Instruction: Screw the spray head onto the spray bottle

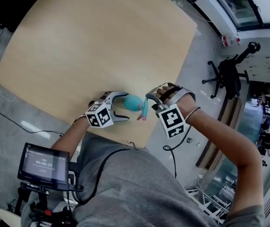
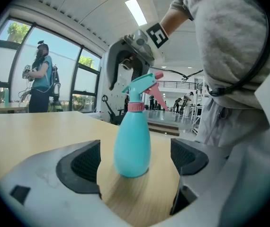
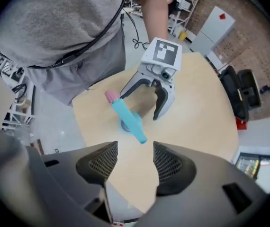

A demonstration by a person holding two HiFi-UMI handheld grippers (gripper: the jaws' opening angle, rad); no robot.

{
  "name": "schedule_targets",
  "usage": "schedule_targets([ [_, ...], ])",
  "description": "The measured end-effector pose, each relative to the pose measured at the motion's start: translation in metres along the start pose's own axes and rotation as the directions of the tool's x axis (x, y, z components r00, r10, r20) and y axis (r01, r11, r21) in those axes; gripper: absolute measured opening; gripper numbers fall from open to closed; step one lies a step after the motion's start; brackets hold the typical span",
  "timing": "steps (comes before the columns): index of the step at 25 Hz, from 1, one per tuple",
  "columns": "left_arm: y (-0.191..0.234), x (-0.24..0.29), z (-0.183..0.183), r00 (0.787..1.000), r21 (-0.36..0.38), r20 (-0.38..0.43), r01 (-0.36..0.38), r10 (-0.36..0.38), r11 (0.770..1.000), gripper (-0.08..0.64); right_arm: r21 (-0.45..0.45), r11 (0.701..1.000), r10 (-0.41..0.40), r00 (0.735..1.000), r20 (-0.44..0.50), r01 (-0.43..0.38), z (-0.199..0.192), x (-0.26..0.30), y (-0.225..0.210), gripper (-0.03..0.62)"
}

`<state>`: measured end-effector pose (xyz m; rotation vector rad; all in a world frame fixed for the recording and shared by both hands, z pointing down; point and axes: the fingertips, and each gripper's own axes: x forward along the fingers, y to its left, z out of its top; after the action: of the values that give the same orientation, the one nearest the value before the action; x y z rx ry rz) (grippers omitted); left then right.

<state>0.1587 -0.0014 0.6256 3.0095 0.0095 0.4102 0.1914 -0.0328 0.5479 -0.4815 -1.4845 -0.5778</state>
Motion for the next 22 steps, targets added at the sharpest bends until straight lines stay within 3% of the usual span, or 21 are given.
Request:
schedule_targets([
  [2,0.005,-0.038,0.008,0.998,-0.033,0.004,-0.062,0.062,0.998,0.44,0.082,0.995,-0.054,0.998,-0.008,0.055,-0.002,-0.019,0.0,0.218],
  [4,0.017,-0.068,0.025,0.988,-0.074,0.026,-0.151,0.153,0.986,0.437,0.199,0.971,-0.131,0.991,-0.011,0.13,-0.014,-0.037,0.005,0.215],
  [5,0.026,-0.082,0.038,0.978,-0.09,0.039,-0.2,0.205,0.976,0.429,0.28,0.942,-0.188,0.982,-0.006,0.182,-0.022,-0.045,0.006,0.215],
  [6,0.035,-0.095,0.053,0.965,-0.101,0.054,-0.251,0.257,0.963,0.382,0.382,0.893,-0.262,0.965,0.009,0.238,-0.029,-0.056,0.005,0.206],
  [7,0.043,-0.108,0.071,0.949,-0.11,0.074,-0.299,0.308,0.948,0.297,0.507,0.813,-0.349,0.937,0.033,0.285,-0.035,-0.072,0.002,0.128],
  [8,0.049,-0.12,0.093,0.929,-0.118,0.098,-0.344,0.356,0.931,0.178,0.651,0.696,-0.443,0.895,0.06,0.301,-0.04,-0.093,-0.001,0.01],
  [9,0.055,-0.131,0.116,0.908,-0.126,0.122,-0.386,0.401,0.914,0.06,0.794,0.543,-0.537,0.84,0.08,0.272,-0.046,-0.118,-0.005,0.006],
  [10,0.059,-0.143,0.14,0.887,-0.132,0.141,-0.424,0.44,0.896,0.015,0.907,0.37,-0.629,0.773,0.086,0.2,-0.051,-0.143,-0.009,0.006],
  [11,0.063,-0.154,0.163,0.867,-0.134,0.154,-0.457,0.474,0.879,0.005,0.972,0.207,-0.716,0.694,0.075,0.108,-0.056,-0.168,-0.013,0.006],
  [12,0.067,-0.164,0.183,0.849,-0.133,0.163,-0.485,0.502,0.864,0.005,0.997,0.078,-0.795,0.605,0.049,0.022,-0.058,-0.191,-0.016,0.006],
  [13,0.071,-0.173,0.201,0.833,-0.131,0.172,-0.51,0.526,0.85,0.005,0.999,-0.014,-0.859,0.511,0.014,-0.05,-0.059,-0.212,-0.018,0.006],
  [14,0.074,-0.18,0.217,0.818,-0.128,0.184,-0.53,0.545,0.838,0.005,0.99,-0.079,-0.907,0.421,-0.024,-0.113,-0.058,-0.23,-0.018,0.006],
  [15,0.075,-0.185,0.232,0.807,-0.121,0.2,-0.543,0.556,0.831,0.005,0.977,-0.127,-0.937,0.343,-0.062,-0.171,-0.055,-0.243,-0.016,0.006],
  [16,0.075,-0.188,0.245,0.801,-0.113,0.224,-0.544,0.555,0.831,0.005,0.962,-0.162,-0.954,0.285,-0.095,-0.219,-0.051,-0.252,-0.014,0.006],
  [17,0.072,-0.19,0.257,0.801,-0.104,0.25,-0.536,0.544,0.838,0.005,0.949,-0.185,-0.961,0.249,-0.121,-0.254,-0.045,-0.256,-0.013,0.006],
  [19,0.064,-0.189,0.277,0.807,-0.079,0.288,-0.516,0.515,0.853,0.005,0.939,-0.205,-0.963,0.228,-0.143,-0.275,-0.032,-0.257,-0.008,0.006],
  [22,0.049,-0.183,0.303,0.821,-0.013,0.333,-0.488,0.464,0.873,0.005,0.948,-0.211,-0.959,0.241,-0.152,-0.24,-0.021,-0.258,0.004,0.005],
])
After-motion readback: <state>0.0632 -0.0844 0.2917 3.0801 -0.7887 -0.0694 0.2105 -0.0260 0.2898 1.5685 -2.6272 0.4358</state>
